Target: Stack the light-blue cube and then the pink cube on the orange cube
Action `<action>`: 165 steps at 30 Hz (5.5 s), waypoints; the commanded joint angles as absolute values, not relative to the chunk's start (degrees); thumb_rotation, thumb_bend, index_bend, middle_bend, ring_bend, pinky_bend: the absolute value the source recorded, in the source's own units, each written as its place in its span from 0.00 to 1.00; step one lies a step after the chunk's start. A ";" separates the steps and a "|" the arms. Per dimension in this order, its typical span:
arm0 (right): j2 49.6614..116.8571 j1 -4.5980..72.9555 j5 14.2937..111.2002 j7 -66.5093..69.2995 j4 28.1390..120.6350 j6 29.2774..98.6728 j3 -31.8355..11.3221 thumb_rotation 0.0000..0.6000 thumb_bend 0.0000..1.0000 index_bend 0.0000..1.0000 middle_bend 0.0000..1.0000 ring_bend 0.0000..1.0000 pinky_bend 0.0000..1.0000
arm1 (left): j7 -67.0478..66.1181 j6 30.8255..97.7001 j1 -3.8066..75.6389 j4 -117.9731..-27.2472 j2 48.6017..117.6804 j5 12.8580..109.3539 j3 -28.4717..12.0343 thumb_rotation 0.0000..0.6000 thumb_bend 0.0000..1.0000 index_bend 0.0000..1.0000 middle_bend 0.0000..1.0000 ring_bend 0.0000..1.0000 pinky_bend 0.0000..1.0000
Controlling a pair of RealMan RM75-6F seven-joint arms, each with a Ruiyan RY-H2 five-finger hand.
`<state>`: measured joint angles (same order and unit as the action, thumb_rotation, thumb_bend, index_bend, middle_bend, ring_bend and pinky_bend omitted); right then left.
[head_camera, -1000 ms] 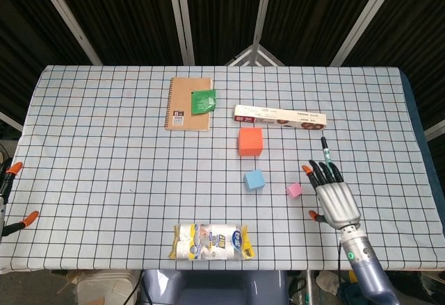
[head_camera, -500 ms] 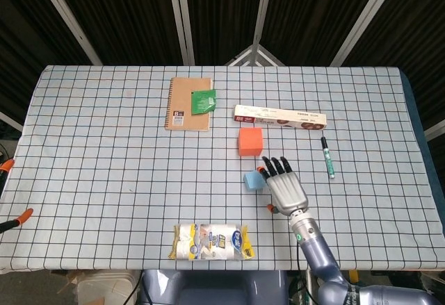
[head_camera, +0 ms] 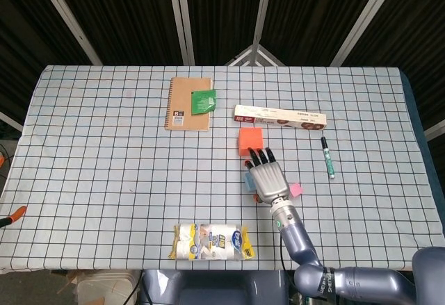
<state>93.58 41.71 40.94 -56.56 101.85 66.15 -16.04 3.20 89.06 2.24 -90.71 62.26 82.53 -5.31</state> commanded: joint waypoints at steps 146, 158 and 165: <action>85.73 74.73 8.37 -46.79 72.65 43.45 -13.63 1.00 0.35 0.52 0.00 0.00 0.00 | -2.21 86.91 2.80 -91.59 63.61 74.93 -8.36 1.00 0.11 0.02 0.00 0.00 0.00; 86.09 75.46 7.45 -46.22 71.04 42.79 -12.39 1.00 0.35 0.52 0.00 0.00 0.00 | -2.13 86.79 2.82 -91.47 63.56 74.62 -8.52 1.00 0.11 0.02 0.00 0.00 0.00; 85.70 75.53 7.48 -45.88 71.80 42.67 -11.60 1.00 0.35 0.52 0.00 0.00 0.00 | -2.41 86.83 2.83 -91.59 63.64 74.72 -8.46 1.00 0.11 0.02 0.00 0.00 0.00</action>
<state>85.73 75.53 7.47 -45.92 71.76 42.67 -11.63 -2.40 86.83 2.83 -91.59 63.64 74.72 -8.46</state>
